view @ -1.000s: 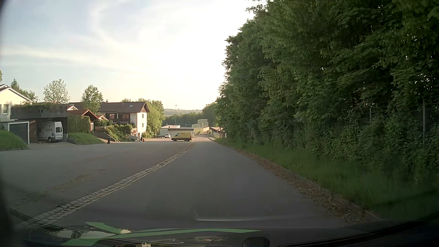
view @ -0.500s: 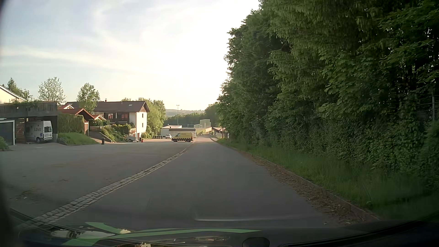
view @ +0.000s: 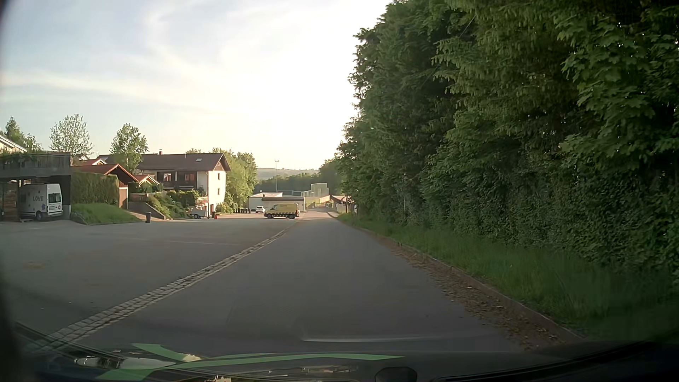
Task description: Follow the waypoints while adhering to traffic rules and regulations
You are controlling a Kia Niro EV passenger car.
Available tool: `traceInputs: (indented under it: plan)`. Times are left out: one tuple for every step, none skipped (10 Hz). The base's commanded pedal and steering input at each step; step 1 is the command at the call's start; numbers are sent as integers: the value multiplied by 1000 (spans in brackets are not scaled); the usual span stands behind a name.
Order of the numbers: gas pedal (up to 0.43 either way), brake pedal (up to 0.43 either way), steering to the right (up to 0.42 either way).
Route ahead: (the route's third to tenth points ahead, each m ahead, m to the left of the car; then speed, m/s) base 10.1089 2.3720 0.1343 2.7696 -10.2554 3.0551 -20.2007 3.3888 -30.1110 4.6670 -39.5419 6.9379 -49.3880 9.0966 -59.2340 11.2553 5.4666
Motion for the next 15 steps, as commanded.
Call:
traceInputs:
  plan:
    - [0,220,-11]
    - [0,220,-10]
    - [0,220,-11]
    - [0,220,-11]
    - [0,213,-12]
    - [0,207,-12]
    - [0,207,-12]
    - [0,207,-13]
    - [0,207,-13]
    - [0,207,-12]
    - [0,207,-11]
    - [0,207,-11]
    - [0,207,-10]
    - [0,207,-11]
    - [0,207,-11]
